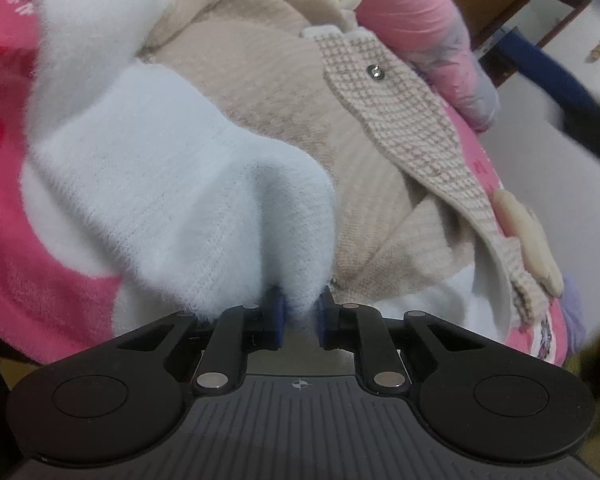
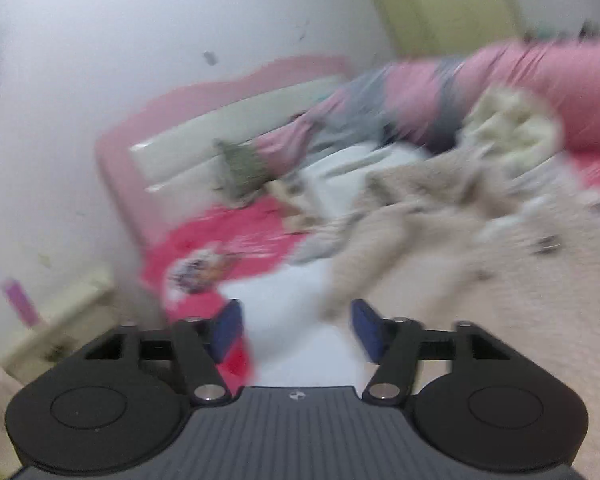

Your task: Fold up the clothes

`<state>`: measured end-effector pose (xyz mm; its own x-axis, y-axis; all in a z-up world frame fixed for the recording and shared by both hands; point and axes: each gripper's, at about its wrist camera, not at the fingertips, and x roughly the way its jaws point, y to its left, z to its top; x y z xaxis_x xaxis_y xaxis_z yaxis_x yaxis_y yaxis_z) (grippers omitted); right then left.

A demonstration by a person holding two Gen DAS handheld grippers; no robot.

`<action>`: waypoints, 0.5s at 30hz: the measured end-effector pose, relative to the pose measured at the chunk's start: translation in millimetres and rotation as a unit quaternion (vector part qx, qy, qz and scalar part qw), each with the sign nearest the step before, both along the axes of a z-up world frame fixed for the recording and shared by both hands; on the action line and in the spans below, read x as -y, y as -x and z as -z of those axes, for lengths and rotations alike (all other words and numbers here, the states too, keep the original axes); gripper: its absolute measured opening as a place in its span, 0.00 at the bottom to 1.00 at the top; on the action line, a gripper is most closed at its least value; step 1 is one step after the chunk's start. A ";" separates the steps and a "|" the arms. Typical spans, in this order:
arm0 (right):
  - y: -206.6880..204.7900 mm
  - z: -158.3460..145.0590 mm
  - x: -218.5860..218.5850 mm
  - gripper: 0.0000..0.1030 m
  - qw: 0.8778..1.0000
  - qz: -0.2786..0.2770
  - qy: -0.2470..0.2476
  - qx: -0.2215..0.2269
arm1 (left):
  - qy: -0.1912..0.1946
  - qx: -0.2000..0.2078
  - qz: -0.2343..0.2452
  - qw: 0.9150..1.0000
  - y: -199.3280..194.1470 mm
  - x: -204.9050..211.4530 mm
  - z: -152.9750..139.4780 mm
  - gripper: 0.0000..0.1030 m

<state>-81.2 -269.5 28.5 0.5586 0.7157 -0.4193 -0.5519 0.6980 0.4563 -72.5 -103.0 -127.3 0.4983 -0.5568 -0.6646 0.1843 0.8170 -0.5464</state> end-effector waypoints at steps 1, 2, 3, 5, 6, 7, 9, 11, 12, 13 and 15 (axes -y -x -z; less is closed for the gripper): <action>-24.1 4.1 -12.5 0.76 0.999 -0.014 -0.006 -0.033 | 0.002 0.006 0.000 1.000 1.6 -0.3 1.1 0.13; -48.2 8.3 -24.9 0.76 0.997 -0.028 -0.012 -0.066 | 0.005 0.011 0.002 1.000 3.2 -2.6 1.8 0.13; -72.3 16.6 -37.2 0.76 0.994 -0.033 -0.012 -0.101 | 0.008 0.016 0.003 1.000 4.8 -4.8 2.4 0.13; -122.5 42.6 -58.8 0.76 0.982 -0.021 -0.003 -0.186 | 0.015 0.017 0.005 1.000 4.6 -8.0 2.9 0.13; -142.7 56.9 -65.6 0.76 0.974 -0.013 -0.006 -0.225 | 0.019 0.017 0.006 1.000 4.5 -9.5 3.1 0.13; -160.6 72.5 -70.0 0.76 0.965 -0.001 -0.015 -0.263 | 0.023 0.018 0.007 1.000 4.4 -11.1 3.4 0.13; -190.4 105.1 -73.7 0.76 0.941 0.027 -0.038 -0.335 | 0.029 0.017 0.012 0.999 3.0 -14.6 5.2 0.13; -210.1 129.7 -73.4 0.76 0.923 0.048 -0.062 -0.376 | 0.036 0.017 0.016 0.999 1.6 -18.1 7.0 0.13; -217.0 137.3 -74.3 0.76 0.918 0.046 -0.082 -0.384 | 0.039 0.017 0.019 0.999 0.9 -19.8 7.9 0.13; -222.7 142.7 -75.8 0.76 0.915 0.038 -0.105 -0.388 | 0.042 0.017 0.021 0.999 0.1 -20.4 8.8 0.13; -232.6 151.0 -82.1 0.77 0.909 0.019 -0.145 -0.390 | 0.047 0.017 0.025 0.998 -1.6 -21.8 10.5 0.13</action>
<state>151.4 -187.4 -122.5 0.1988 0.8460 -0.4947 0.0396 0.4975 0.8666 -70.9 -81.3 -137.8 0.4905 -0.6406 -0.5909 0.2434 0.7517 -0.6129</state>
